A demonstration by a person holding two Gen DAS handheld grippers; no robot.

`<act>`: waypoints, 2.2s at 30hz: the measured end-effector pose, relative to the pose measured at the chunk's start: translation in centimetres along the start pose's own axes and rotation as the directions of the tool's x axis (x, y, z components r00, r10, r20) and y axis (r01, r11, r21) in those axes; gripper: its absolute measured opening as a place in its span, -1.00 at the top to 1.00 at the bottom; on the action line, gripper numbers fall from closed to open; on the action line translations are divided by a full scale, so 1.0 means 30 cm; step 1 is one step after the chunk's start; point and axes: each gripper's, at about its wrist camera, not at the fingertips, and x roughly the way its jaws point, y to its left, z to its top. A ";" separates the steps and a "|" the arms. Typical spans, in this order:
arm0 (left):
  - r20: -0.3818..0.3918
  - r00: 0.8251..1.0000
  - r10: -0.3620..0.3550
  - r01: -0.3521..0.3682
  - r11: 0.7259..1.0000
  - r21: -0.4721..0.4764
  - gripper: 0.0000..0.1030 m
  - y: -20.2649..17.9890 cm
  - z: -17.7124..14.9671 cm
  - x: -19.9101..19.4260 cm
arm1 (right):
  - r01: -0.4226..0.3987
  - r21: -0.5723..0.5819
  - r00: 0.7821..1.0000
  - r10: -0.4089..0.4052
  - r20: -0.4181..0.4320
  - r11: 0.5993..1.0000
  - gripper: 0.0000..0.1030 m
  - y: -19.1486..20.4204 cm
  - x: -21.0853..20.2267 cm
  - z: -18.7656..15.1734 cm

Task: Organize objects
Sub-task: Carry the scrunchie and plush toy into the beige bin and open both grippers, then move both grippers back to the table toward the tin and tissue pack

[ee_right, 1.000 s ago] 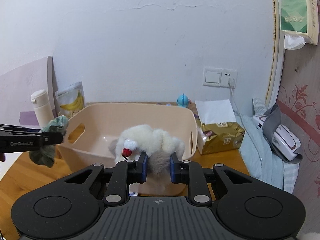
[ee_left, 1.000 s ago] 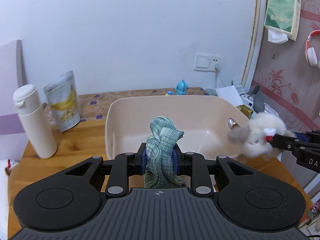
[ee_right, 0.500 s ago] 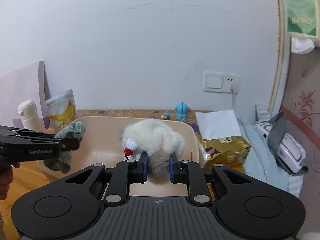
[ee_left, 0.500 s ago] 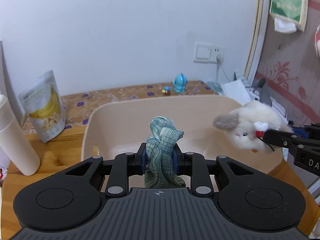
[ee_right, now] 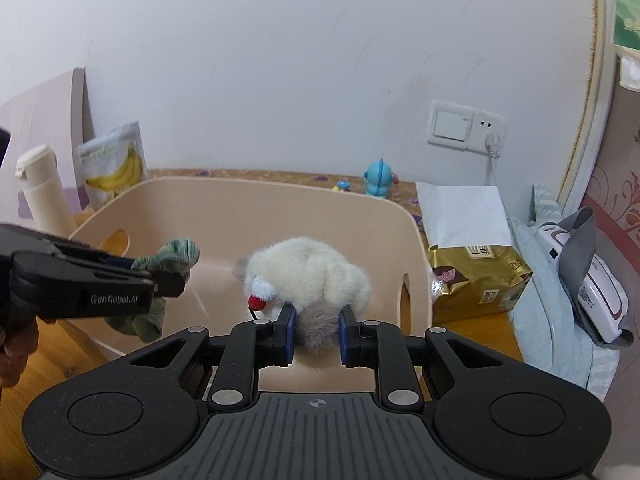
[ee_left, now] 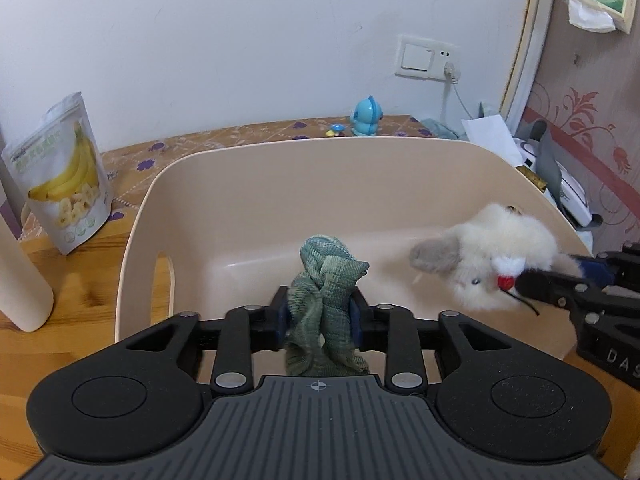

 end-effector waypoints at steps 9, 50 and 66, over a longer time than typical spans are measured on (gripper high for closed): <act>0.070 0.997 0.011 -0.007 0.998 -0.055 -0.49 0.026 0.012 -0.066 | -0.016 -0.023 0.999 0.015 -0.034 1.000 0.14 0.026 0.022 -0.013; 0.038 0.999 0.003 -0.003 1.000 0.012 -0.79 0.070 -0.398 -0.374 | -0.027 -0.024 0.999 0.026 -0.022 0.999 -1.00 -0.023 -0.235 -0.258; -0.040 0.999 -0.009 0.010 0.999 0.042 -0.79 0.065 -0.489 -0.296 | -0.045 -0.014 0.993 0.043 -0.109 0.999 -1.00 -0.023 -0.193 -0.381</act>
